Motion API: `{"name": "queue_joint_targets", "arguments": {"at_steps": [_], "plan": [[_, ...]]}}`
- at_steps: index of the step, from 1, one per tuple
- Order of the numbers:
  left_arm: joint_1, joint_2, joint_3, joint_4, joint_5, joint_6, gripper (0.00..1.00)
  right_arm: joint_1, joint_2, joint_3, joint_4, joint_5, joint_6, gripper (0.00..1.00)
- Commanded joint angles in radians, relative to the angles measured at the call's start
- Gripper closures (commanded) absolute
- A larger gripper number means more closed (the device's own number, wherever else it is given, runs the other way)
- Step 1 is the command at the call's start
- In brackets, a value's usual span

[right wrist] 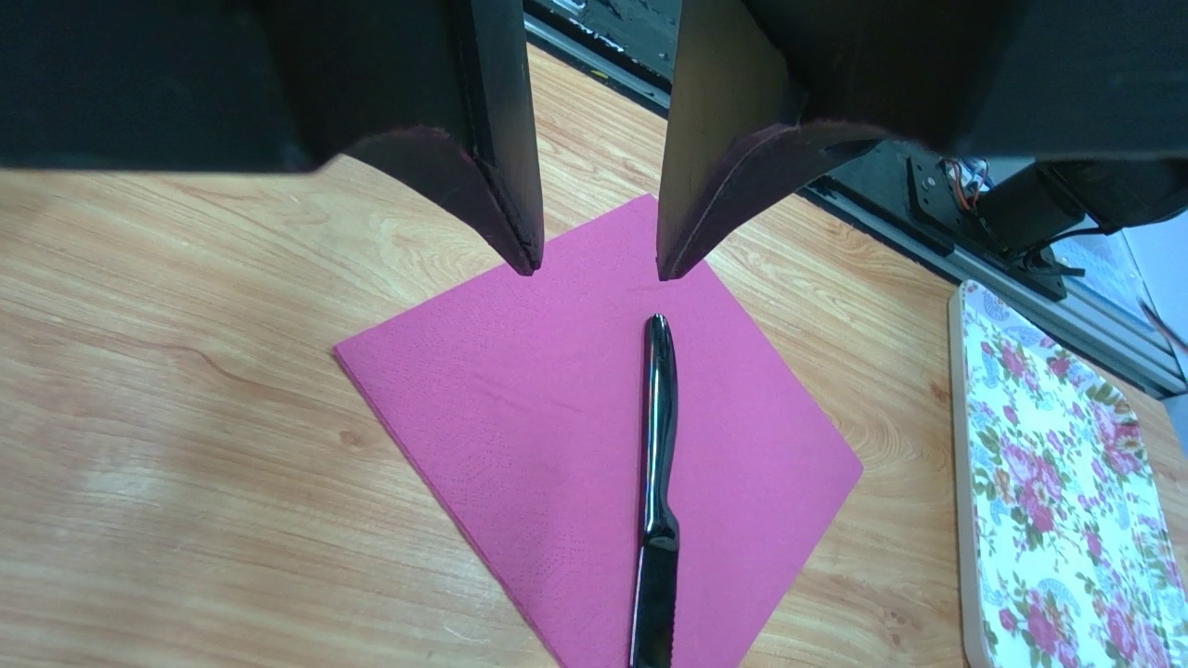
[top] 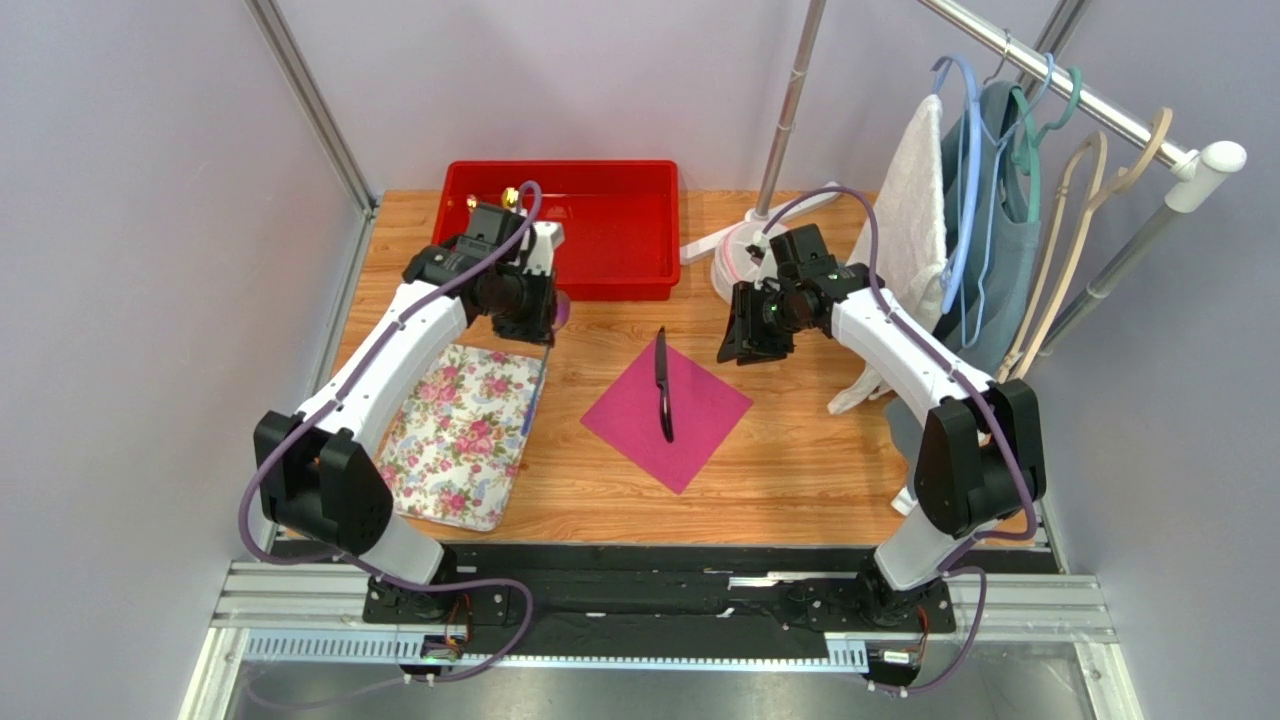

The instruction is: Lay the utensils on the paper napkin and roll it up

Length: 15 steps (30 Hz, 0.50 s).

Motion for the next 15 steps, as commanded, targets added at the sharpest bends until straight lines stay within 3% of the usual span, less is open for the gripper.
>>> {"name": "queue_joint_targets", "arguments": {"at_steps": [1, 5, 11, 15], "plan": [[-0.134, 0.009, 0.090, 0.028, -0.005, -0.342, 1.00, -0.013, -0.057, 0.013, -0.015, 0.016, -0.017, 0.61], [-0.251, 0.152, 0.182, 0.029, -0.068, -0.535, 1.00, -0.014, -0.086, 0.002, -0.008, 0.044, -0.023, 0.61], [-0.375, 0.331, 0.279, 0.056, -0.173, -0.630, 1.00, -0.014, -0.097, -0.006, -0.004, 0.058, -0.031, 0.61], [-0.377, 0.416, 0.308, 0.083, -0.174, -0.665, 1.00, -0.016, -0.089, 0.005, -0.016, 0.058, -0.040, 0.61]]}}
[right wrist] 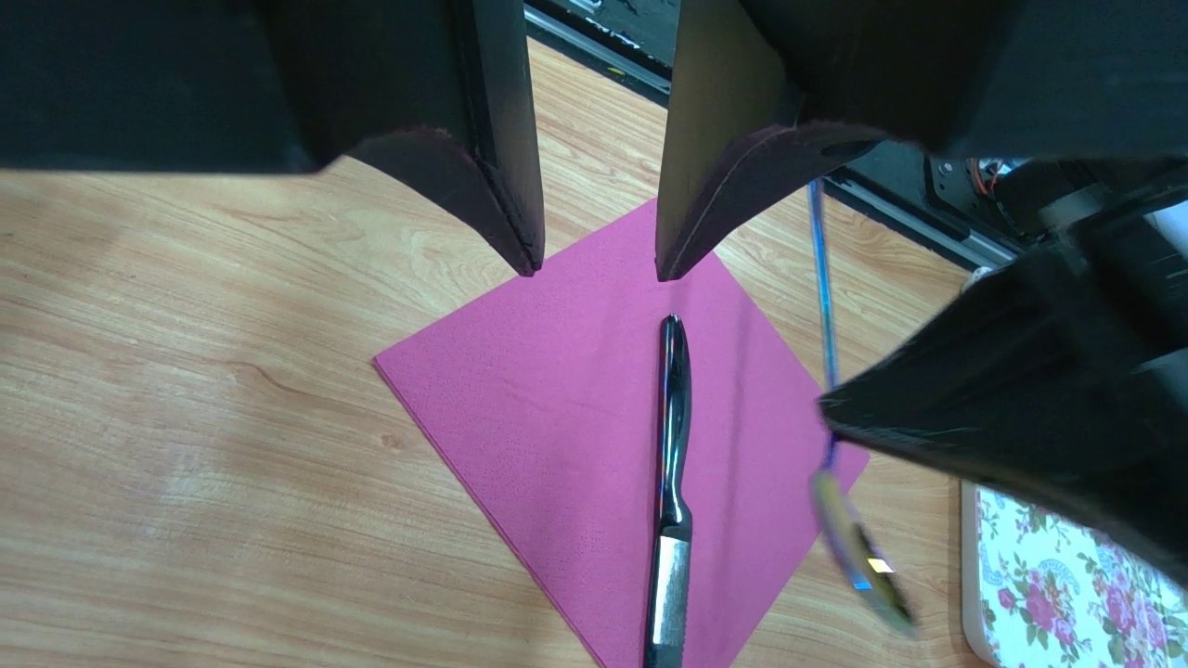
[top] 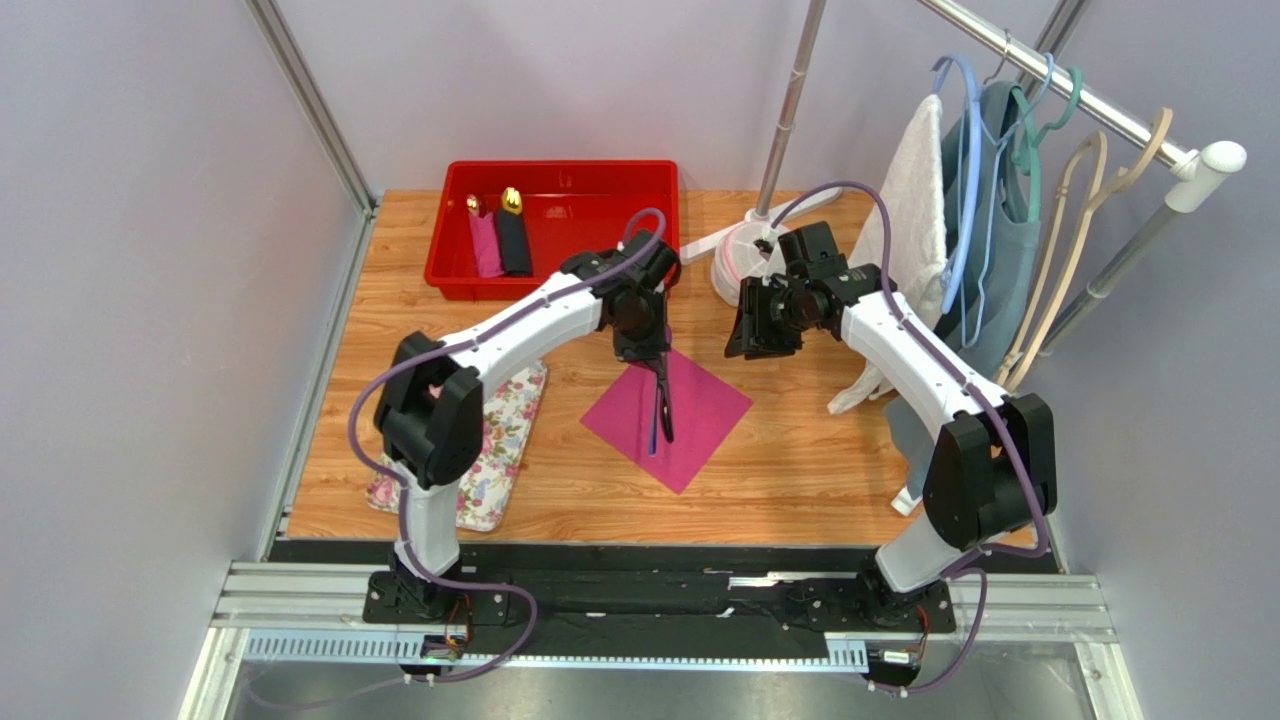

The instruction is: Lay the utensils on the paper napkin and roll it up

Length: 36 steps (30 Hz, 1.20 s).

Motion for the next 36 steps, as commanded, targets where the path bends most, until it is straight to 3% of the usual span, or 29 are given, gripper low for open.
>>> {"name": "queue_joint_targets", "arguments": {"at_steps": [1, 7, 28, 36], "plan": [[-0.005, 0.063, 0.073, 0.035, -0.047, -0.110, 1.00, -0.003, -0.029, 0.006, -0.004, 0.015, -0.026, 0.61], [0.008, 0.188, 0.112, 0.049, -0.047, -0.112, 1.00, -0.003, -0.031, -0.017, 0.027, 0.006, -0.008, 0.61], [0.056, 0.300, 0.152, 0.084, -0.033, -0.076, 0.99, -0.016, -0.012, -0.029, 0.034, -0.017, -0.001, 0.61], [0.056, 0.323, 0.168, 0.078, -0.029, -0.078, 0.94, -0.016, -0.003, -0.035, 0.036, -0.032, 0.006, 0.61]]}}
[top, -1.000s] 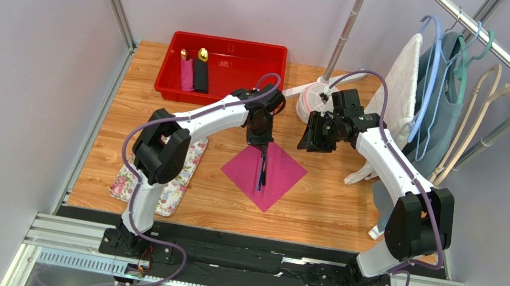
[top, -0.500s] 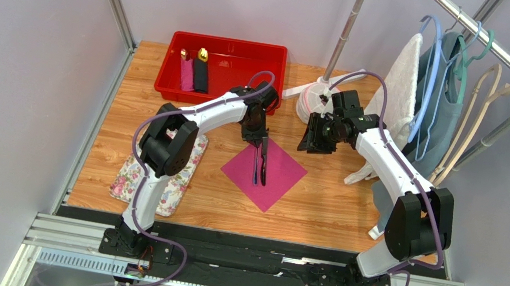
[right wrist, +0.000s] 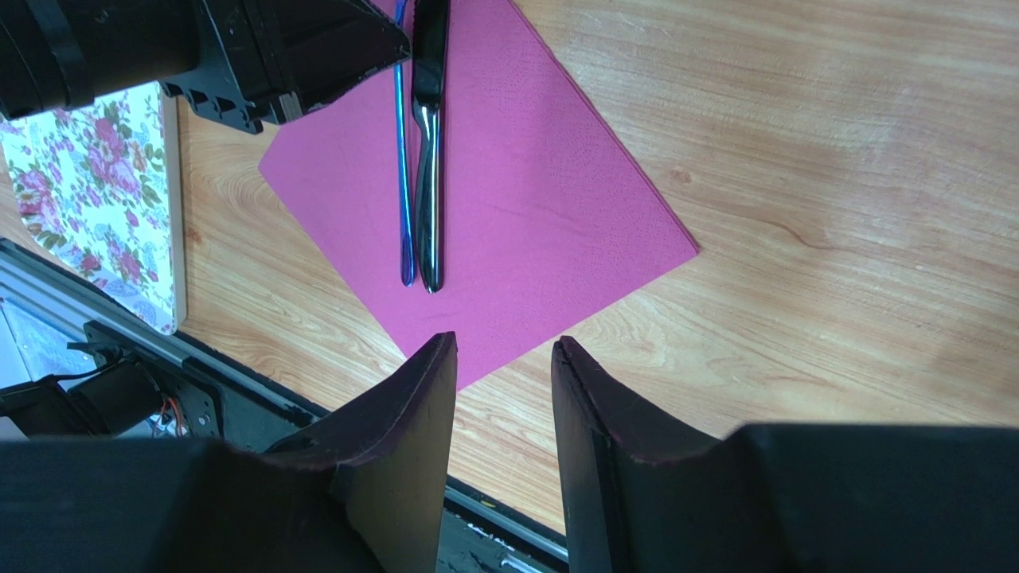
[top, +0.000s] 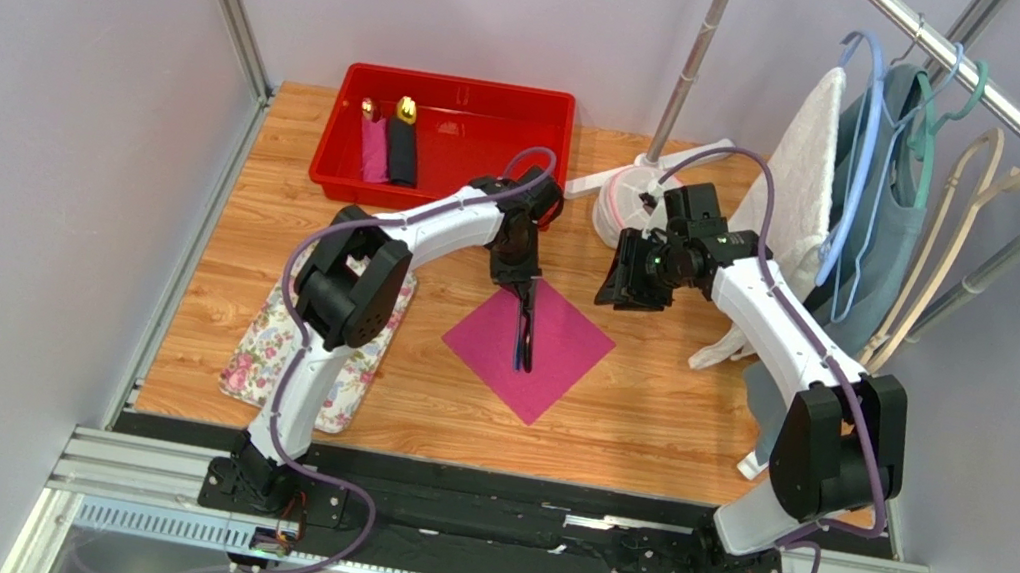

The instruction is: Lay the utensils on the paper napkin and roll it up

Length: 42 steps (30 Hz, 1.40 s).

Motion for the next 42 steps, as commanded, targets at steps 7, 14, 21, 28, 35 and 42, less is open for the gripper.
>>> {"name": "queue_joint_targets", "arguments": {"at_steps": [7, 14, 21, 28, 35, 42], "plan": [[0.005, 0.018, 0.046, 0.012, 0.022, 0.010, 0.89, -0.007, -0.013, -0.007, 0.030, -0.023, 0.010, 0.61], [0.011, 0.023, 0.052, 0.007, 0.027, 0.011, 0.79, -0.007, -0.014, -0.004, 0.032, -0.031, 0.014, 0.61], [0.019, -0.037, 0.059, -0.010, 0.037, 0.024, 0.74, -0.007, -0.014, -0.006, 0.030, -0.034, 0.017, 0.61], [0.020, -0.164, 0.053, -0.027, 0.097, 0.048, 0.58, -0.007, -0.022, -0.021, 0.046, -0.052, 0.013, 0.61], [0.020, -0.439, -0.185, 0.007, 0.048, 0.293, 0.37, -0.005, -0.004, -0.099, 0.167, -0.164, 0.036, 0.65], [0.023, -0.918, -0.580, 0.196, -0.009, 0.692, 0.01, 0.018, 0.065, -0.148, 0.257, -0.199, 0.023, 0.74]]}}
